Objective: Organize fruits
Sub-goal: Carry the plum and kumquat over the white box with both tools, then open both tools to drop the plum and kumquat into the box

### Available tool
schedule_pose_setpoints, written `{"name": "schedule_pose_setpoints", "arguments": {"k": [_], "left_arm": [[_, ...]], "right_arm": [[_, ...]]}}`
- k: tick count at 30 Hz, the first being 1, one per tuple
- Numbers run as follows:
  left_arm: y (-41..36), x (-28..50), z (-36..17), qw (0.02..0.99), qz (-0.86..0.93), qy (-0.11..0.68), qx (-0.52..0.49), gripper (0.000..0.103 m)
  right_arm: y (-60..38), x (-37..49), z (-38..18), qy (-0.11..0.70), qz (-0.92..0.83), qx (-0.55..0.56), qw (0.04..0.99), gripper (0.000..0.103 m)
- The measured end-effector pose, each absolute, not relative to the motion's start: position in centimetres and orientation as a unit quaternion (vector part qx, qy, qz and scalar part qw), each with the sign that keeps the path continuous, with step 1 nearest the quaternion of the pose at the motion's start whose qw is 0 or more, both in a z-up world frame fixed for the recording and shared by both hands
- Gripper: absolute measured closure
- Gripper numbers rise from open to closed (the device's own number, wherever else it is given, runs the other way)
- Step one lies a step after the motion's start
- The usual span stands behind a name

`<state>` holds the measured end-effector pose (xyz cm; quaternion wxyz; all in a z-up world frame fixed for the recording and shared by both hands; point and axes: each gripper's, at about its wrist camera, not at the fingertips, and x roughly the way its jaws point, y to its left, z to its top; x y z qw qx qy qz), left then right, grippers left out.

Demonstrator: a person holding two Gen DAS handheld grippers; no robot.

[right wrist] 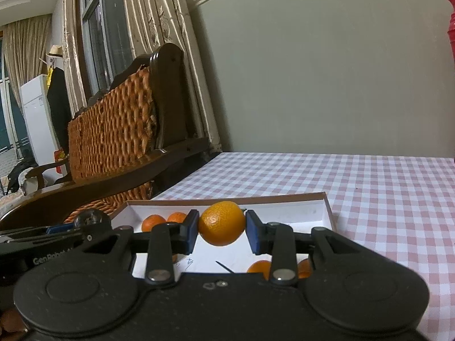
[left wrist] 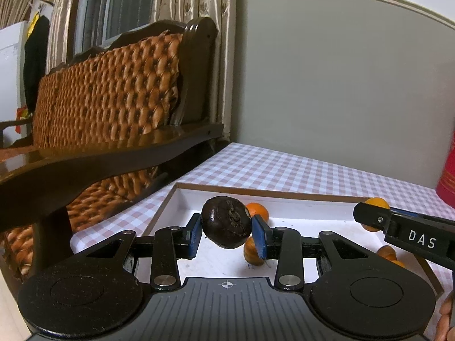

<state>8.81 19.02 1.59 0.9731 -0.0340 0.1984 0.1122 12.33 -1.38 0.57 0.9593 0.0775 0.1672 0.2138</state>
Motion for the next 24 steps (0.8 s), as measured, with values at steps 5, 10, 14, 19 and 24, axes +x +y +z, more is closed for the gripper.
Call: {"name": "schedule_pose_setpoints", "arguments": {"k": [5,10,14,19,24], "left_arm": [[19.5,9.4,1.6,0.972,0.12,0.198,-0.033,0.065],[19.9,10.2,1.3,0.97,0.126,0.204,-0.038,0.065],[20.2,10.7,1.0,0.968,0.128,0.211,-0.041,0.065],[20.4,11.4,0.7,0.966,0.133,0.219,-0.042,0.065],[20.4,12.2,0.7,0.965,0.138,0.22,-0.04,0.065]], "right_arm": [[-1.4,13.2,0.5,0.171,0.206,0.077,0.96,0.077],[-1.6,14.3,0.5,0.177,0.195,0.077,0.962,0.077],[-1.7,15.1,0.6,0.183,0.183,0.074,0.963,0.077],[-2.1,15.9,0.4,0.191,0.17,0.073,0.964,0.077],[-2.4,16.7,0.2,0.202,0.155,0.068,0.965,0.077]]}}
